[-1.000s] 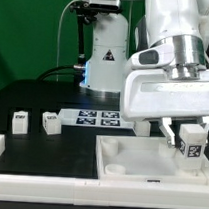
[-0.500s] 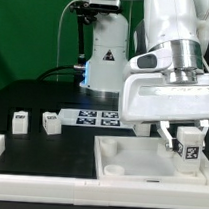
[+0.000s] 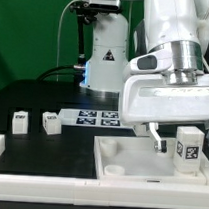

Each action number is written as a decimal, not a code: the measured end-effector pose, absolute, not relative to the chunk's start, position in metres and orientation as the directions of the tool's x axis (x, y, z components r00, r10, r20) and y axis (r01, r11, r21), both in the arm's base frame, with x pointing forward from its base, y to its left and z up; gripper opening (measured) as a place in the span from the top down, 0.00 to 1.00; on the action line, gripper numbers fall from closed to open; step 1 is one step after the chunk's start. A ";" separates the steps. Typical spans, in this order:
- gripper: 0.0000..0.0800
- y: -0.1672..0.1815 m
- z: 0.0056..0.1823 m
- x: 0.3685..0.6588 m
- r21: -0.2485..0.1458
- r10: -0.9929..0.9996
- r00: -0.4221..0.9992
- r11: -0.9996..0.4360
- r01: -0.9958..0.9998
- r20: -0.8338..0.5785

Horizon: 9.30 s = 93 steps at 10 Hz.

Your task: Assemble one leg

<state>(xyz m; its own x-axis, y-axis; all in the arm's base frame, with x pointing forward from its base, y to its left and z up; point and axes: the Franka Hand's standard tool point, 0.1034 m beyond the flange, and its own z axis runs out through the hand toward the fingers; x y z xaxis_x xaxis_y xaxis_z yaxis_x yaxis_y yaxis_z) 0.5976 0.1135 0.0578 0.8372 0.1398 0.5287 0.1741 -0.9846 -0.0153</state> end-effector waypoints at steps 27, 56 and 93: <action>0.54 0.118 0.072 0.595 -0.112 0.116 0.993 -0.987 0.115 0.003; 0.19 0.131 0.070 0.601 -0.056 0.142 0.985 -0.987 0.148 0.101; 0.41 0.118 0.069 0.599 -0.063 0.060 0.992 -0.996 0.068 0.112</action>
Offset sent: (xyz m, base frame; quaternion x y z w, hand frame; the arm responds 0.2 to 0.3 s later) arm 0.0000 0.0000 0.0000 0.0000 0.0000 0.0000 1.0000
